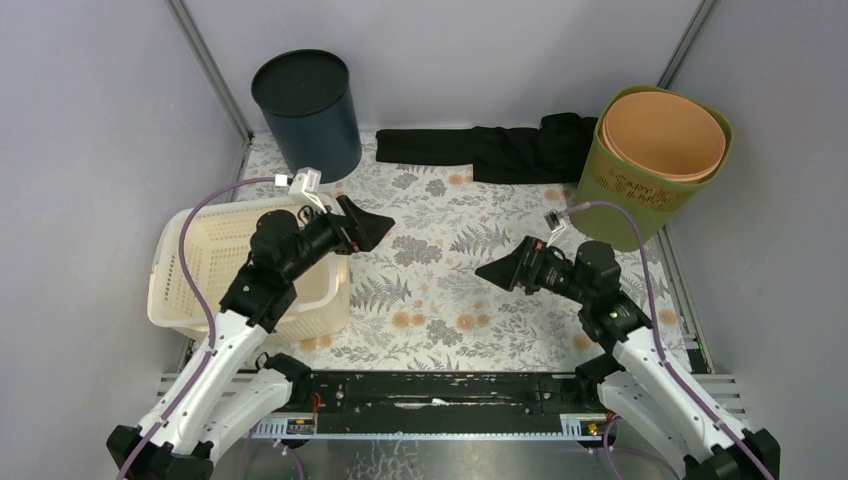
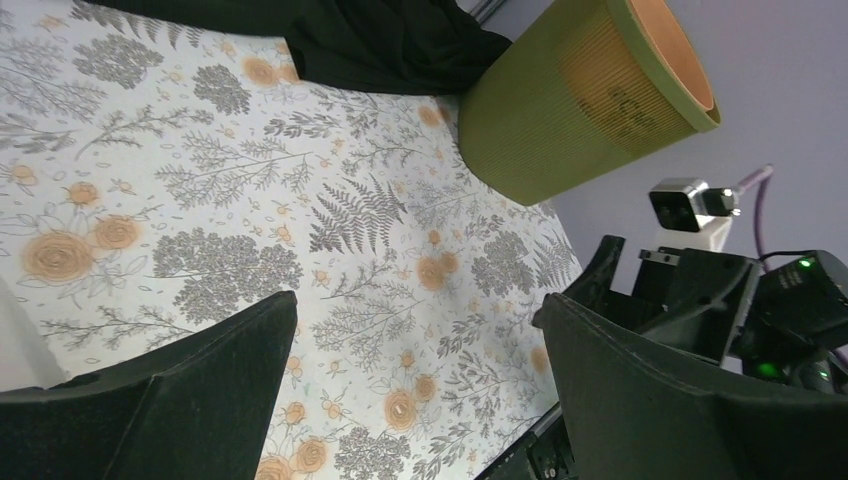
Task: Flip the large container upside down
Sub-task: Move the container to the center of the board.
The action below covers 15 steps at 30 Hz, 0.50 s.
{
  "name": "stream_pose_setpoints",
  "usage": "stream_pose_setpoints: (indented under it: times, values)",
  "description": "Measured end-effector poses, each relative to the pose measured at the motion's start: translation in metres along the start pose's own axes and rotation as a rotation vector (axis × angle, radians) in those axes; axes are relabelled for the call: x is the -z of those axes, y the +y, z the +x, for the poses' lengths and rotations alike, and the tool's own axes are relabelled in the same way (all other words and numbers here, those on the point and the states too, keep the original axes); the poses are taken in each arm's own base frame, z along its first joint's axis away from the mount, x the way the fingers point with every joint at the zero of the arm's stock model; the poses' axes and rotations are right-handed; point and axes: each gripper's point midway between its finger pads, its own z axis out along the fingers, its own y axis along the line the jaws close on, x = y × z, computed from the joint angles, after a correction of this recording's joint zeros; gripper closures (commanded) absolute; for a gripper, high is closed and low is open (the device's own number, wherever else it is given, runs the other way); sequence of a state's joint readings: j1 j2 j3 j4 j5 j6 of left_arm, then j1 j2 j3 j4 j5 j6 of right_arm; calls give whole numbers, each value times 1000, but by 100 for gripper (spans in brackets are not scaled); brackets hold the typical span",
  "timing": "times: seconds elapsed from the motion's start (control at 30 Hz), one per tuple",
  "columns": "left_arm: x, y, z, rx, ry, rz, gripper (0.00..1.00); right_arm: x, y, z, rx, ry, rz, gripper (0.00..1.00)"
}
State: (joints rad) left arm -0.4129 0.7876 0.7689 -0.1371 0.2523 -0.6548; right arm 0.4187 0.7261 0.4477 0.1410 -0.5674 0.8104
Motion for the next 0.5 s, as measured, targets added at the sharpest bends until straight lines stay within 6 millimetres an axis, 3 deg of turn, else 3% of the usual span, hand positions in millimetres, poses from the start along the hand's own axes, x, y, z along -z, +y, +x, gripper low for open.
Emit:
stream_pose_setpoints:
  times: [0.27,0.5]
  values:
    - [18,-5,-12,-33,17,-58,0,26,30,-6,26,-20,-14,1]
    - [33,-8,-10,-32,31,-72,0,45,39,2,31,-28,-21,1]
